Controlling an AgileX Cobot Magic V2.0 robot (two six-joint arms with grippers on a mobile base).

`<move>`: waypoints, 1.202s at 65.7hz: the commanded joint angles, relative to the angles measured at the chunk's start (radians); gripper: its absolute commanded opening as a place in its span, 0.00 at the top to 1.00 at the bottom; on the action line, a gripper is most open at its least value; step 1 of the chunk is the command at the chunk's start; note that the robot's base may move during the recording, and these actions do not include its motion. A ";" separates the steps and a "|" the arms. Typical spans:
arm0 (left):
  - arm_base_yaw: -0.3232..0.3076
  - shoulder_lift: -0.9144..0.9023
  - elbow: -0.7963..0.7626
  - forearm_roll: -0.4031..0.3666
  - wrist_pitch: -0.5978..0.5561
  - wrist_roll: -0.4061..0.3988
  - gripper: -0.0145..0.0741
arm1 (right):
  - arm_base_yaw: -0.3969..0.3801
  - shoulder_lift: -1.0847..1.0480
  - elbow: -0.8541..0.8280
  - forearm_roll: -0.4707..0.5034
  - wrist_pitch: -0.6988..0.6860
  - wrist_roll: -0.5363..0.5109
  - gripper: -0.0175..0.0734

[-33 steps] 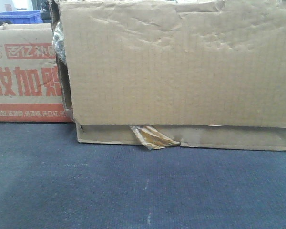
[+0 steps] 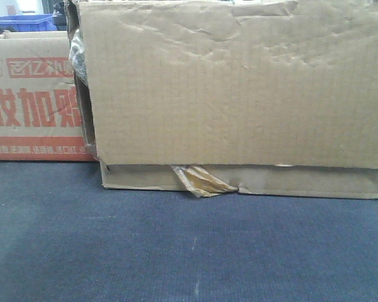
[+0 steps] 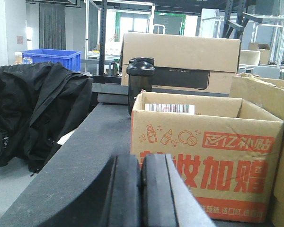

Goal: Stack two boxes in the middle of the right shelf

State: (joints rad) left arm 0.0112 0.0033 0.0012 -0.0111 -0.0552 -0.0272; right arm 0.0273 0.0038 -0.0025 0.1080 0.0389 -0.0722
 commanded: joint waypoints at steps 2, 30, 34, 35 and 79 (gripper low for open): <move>0.005 -0.003 -0.001 -0.002 -0.016 0.000 0.96 | -0.003 -0.004 0.003 -0.002 -0.033 -0.003 0.99; 0.005 -0.003 -0.001 -0.029 -0.131 0.000 0.96 | -0.003 -0.004 0.003 -0.002 -0.103 -0.003 0.99; 0.005 -0.003 -0.001 -0.049 -0.148 0.000 0.96 | -0.003 -0.004 0.003 -0.002 -0.130 -0.003 0.99; 0.005 -0.003 -0.001 -0.052 -0.150 0.000 0.96 | -0.003 -0.004 0.003 -0.002 -0.128 -0.003 0.99; 0.005 0.329 -0.731 0.076 0.500 0.000 0.64 | -0.003 0.304 -0.711 -0.002 0.254 -0.003 0.49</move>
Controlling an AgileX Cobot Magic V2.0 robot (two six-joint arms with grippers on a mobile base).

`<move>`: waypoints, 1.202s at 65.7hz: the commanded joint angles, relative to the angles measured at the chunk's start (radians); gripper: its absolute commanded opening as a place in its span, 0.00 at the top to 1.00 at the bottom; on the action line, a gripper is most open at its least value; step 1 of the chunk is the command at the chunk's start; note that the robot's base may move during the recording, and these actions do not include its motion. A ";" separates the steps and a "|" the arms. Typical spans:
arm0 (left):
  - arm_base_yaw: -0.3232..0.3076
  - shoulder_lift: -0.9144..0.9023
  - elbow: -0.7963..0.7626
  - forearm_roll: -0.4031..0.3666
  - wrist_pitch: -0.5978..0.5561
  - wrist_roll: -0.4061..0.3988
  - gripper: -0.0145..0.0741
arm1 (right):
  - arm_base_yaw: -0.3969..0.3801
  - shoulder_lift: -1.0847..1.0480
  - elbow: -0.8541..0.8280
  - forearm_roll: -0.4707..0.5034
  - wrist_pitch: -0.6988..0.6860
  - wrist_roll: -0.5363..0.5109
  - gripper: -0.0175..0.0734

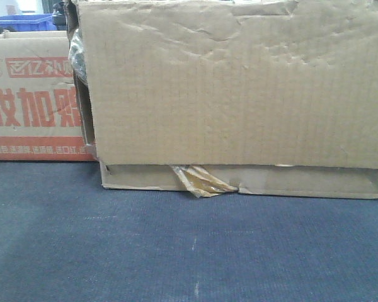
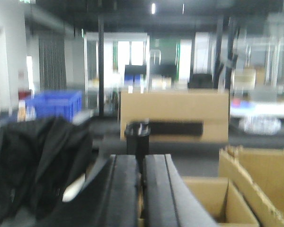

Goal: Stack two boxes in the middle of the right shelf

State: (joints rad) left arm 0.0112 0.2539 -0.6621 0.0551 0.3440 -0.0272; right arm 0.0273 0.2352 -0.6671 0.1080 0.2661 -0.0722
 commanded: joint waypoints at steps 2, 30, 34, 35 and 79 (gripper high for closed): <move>0.005 0.104 -0.090 0.010 0.121 0.000 0.56 | -0.003 0.099 -0.059 -0.002 0.029 -0.003 0.42; -0.040 0.353 -0.202 0.005 0.300 0.000 0.18 | -0.003 0.272 -0.075 -0.002 0.090 -0.003 0.18; -0.040 0.428 -0.267 0.003 0.409 0.000 0.18 | -0.003 0.272 -0.075 -0.002 0.090 -0.003 0.18; -0.040 0.445 -0.291 0.003 0.430 0.000 0.18 | -0.003 0.272 -0.075 -0.002 0.090 -0.003 0.18; 0.044 1.417 -1.184 -0.107 0.877 0.203 0.18 | -0.003 0.272 -0.075 -0.002 0.096 -0.003 0.18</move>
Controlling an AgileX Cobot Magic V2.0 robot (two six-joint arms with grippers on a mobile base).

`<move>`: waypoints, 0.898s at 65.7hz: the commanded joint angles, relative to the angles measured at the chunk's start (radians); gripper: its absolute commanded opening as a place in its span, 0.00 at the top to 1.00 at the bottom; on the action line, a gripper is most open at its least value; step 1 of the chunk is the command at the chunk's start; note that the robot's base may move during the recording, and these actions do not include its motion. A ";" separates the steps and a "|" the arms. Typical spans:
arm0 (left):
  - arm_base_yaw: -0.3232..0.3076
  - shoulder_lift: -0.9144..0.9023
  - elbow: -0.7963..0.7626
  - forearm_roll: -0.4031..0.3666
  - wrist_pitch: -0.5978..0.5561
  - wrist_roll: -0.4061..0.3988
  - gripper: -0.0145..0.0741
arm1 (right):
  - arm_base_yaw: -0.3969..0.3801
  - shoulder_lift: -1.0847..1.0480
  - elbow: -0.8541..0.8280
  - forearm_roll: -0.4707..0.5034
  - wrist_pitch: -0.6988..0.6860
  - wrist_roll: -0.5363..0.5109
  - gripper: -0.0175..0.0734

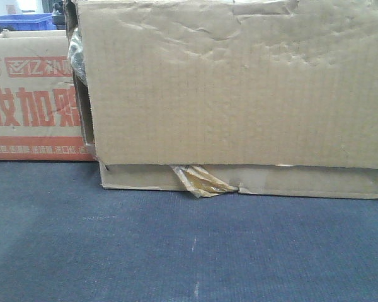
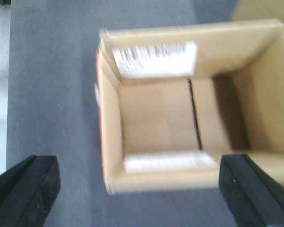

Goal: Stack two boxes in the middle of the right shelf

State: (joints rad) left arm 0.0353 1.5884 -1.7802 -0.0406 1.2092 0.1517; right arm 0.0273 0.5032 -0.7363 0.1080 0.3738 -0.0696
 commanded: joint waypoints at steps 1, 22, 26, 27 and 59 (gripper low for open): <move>0.023 0.095 -0.079 -0.012 0.012 0.029 0.18 | -0.003 0.004 -0.006 -0.002 -0.012 -0.006 0.18; 0.029 0.288 -0.110 0.052 0.012 0.047 0.18 | -0.003 0.004 -0.006 -0.002 0.016 -0.006 0.18; 0.029 0.313 -0.110 0.052 0.012 0.047 0.18 | -0.003 0.004 -0.006 -0.002 0.016 -0.006 0.18; 0.029 0.318 -0.110 0.052 0.012 0.047 0.18 | -0.003 0.004 -0.006 -0.002 0.016 -0.006 0.18; 0.029 0.383 -0.110 0.054 -0.025 0.047 0.47 | -0.003 0.004 -0.006 -0.002 0.016 -0.006 0.18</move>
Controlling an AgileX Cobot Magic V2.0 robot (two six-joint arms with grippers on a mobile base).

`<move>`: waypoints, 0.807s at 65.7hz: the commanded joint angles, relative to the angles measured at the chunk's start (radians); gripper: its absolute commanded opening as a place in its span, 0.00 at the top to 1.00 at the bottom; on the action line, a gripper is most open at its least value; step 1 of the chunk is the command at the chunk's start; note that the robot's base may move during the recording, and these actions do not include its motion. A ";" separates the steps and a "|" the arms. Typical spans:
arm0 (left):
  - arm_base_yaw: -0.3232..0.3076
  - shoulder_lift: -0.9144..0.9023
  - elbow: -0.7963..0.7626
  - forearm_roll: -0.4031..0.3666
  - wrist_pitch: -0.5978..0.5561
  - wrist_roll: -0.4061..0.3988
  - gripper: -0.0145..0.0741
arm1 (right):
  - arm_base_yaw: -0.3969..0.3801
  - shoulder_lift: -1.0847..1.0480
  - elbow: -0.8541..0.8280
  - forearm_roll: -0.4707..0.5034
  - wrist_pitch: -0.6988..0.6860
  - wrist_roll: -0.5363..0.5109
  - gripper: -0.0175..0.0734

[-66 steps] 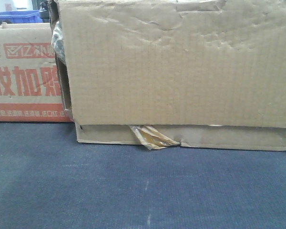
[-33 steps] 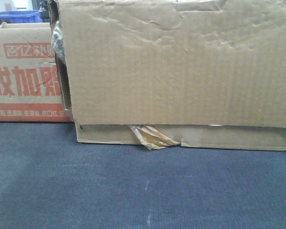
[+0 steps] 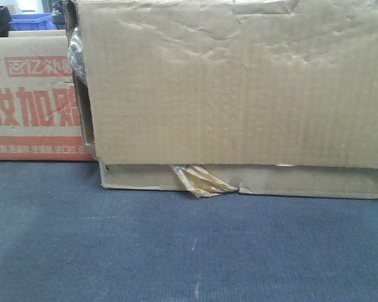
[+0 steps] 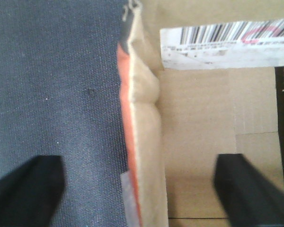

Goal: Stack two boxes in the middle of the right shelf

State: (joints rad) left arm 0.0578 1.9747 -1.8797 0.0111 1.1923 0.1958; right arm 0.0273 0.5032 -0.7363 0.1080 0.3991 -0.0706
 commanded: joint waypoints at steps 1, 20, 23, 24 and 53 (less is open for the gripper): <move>0.006 -0.003 -0.010 0.004 -0.008 0.003 0.51 | -0.003 0.004 -0.006 -0.002 -0.010 -0.005 0.18; 0.006 -0.020 -0.010 0.065 0.009 0.003 0.96 | -0.003 0.004 -0.006 -0.002 -0.010 -0.005 0.18; 0.006 -0.032 -0.010 0.076 0.009 0.003 0.96 | -0.003 0.004 -0.006 -0.002 -0.010 -0.005 0.18; 0.006 -0.037 -0.010 0.078 0.009 0.003 0.96 | -0.003 0.004 -0.006 -0.002 -0.010 -0.005 0.18; 0.008 -0.352 -0.010 0.160 -0.083 -0.114 0.96 | -0.003 0.004 -0.006 -0.002 -0.011 -0.005 0.18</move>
State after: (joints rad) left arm 0.0616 1.6982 -1.8819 0.1692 1.1718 0.1336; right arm 0.0273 0.5032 -0.7363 0.1080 0.3991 -0.0706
